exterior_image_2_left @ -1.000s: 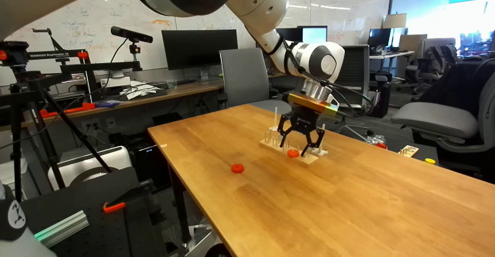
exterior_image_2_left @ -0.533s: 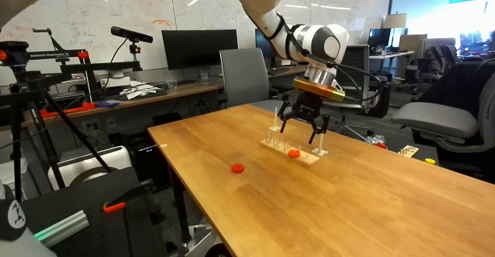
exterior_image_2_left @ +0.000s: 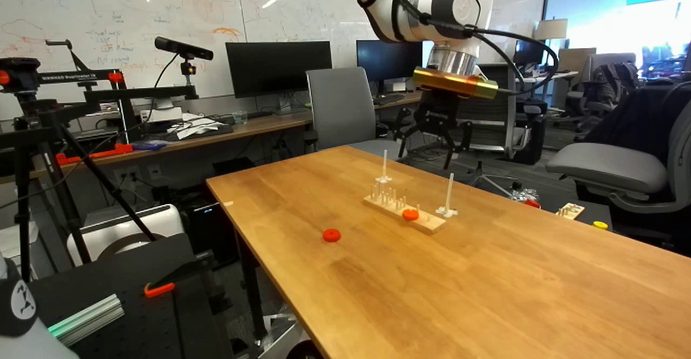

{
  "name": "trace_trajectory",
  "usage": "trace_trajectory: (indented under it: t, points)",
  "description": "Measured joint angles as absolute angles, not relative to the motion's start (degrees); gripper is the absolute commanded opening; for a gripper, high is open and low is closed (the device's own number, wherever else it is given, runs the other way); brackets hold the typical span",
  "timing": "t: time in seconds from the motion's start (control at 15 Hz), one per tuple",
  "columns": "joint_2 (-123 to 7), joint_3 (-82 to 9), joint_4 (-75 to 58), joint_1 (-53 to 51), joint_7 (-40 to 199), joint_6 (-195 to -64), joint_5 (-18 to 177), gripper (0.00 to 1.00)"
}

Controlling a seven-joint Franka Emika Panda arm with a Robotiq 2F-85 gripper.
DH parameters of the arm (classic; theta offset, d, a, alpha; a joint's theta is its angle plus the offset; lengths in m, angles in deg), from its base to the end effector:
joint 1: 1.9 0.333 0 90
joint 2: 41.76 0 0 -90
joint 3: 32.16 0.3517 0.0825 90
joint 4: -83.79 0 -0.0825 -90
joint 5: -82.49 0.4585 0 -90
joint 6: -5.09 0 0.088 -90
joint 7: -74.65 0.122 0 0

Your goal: Pick the orange ring and put it on the object

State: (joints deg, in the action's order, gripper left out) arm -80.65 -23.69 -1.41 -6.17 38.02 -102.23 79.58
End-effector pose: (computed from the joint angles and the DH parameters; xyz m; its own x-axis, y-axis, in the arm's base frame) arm 0.7598 0.0362 0.2283 0.7263 0.6590 -0.1956 0.6259 -0.7516 -0.2081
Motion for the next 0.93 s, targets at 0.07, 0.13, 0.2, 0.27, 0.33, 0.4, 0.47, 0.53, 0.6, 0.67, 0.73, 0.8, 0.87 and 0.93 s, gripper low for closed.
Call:
trace_trajectory:
  t: [0.07,0.13,0.2,0.27,0.33,0.4,0.47,0.53,0.6,0.67,0.73,0.8,0.87,0.93]
  points:
    - [-78.5,-23.7,-4.0,-6.6,37.6,-104.0,79.6,1.0]
    - [-76.4,-23.7,-6.6,-6.9,37.3,-105.8,79.7,1.0]
    - [-74.5,-23.7,-9.1,-7.2,37.0,-107.9,79.8,1.0]
    - [-72.6,-23.7,-11.7,-7.4,36.8,-110.3,80.1,1.0]
    - [-70.6,-23.7,-14.4,-7.5,36.3,-113.0,80.8,1.0]
    - [-68.7,-23.7,-17.1,-7.6,35.4,-115.6,81.8,1.0]
    - [-66.8,-23.6,-19.8,-7.6,34.4,-118.0,82.8,1.0]
    - [-65.0,-23.5,-22.4,-7.7,33.0,-120.1,84.0,1.0]
    - [-63.3,-23.4,-24.7,-7.7,31.5,-121.5,85.3,1.0]
    - [-61.8,-23.3,-26.7,-7.7,29.9,-122.0,86.4,1.0]
    - [-61.1,-23.3,-27.6,-7.6,29.8,-122.0,86.6,1.0]
    - [-61.2,-23.4,-27.6,-7.5,29.8,-122.0,86.6,1.0]
    - [-61.4,-23.5,-27.6,-7.4,29.8,-122.0,86.6,1.0]
    - [-61.6,-23.6,-27.5,-7.4,29.8,-122.0,86.6,1.0]
